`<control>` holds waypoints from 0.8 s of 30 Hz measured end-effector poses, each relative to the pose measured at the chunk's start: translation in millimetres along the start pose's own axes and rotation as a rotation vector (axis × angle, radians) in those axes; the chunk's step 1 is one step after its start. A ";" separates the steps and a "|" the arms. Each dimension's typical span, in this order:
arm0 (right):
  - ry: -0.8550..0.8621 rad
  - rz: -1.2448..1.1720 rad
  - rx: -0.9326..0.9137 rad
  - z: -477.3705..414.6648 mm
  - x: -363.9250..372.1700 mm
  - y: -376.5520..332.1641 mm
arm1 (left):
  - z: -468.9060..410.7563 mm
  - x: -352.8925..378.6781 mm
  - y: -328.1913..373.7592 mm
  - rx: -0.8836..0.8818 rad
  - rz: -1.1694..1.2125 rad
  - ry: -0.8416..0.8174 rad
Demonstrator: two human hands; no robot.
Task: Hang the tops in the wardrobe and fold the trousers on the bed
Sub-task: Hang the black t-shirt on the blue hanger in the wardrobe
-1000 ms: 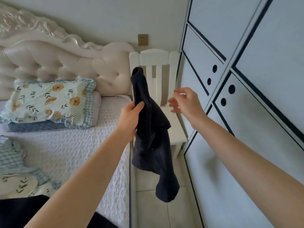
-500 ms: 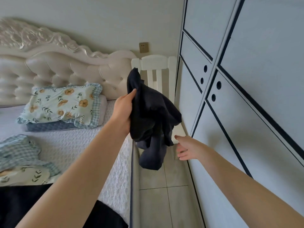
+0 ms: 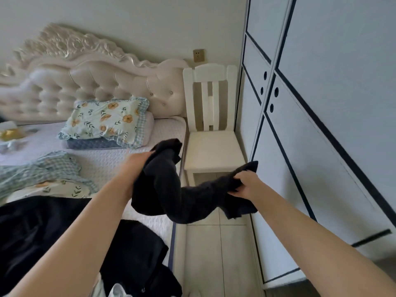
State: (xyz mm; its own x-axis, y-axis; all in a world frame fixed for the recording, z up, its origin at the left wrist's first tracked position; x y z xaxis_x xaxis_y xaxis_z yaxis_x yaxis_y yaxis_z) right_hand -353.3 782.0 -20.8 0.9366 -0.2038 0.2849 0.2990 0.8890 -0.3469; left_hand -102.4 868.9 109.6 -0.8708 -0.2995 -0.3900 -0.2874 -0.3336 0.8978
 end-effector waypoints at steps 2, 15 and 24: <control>0.012 0.080 -0.119 18.2 1.3 7.3 | 18.7 -2.5 -21.4 0.003 0.045 0.009; -0.057 0.796 -0.812 136.5 31.4 96.4 | 74.4 21.8 -41.5 0.169 -0.206 -0.423; 0.099 1.449 -1.020 176.5 25.5 192.7 | 120.7 20.6 -19.1 -0.078 0.313 -0.590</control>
State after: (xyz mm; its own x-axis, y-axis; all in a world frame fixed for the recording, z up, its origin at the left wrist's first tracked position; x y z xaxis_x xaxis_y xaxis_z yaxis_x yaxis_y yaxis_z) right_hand -304.0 1020.5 77.3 0.5228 0.3829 -0.7616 -0.7517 -0.2142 -0.6237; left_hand -163.0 977.0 109.1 -0.9868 0.1387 0.0833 0.0245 -0.3811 0.9242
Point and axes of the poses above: each hand's wrist, its own z-axis away from the middle knuckle, its own x-axis out of the palm, y = z × x, the point moved 3 cm from there along -z, towards the middle knuckle, and after that the axes turned 14 degrees about x, right-handed, at the moved point
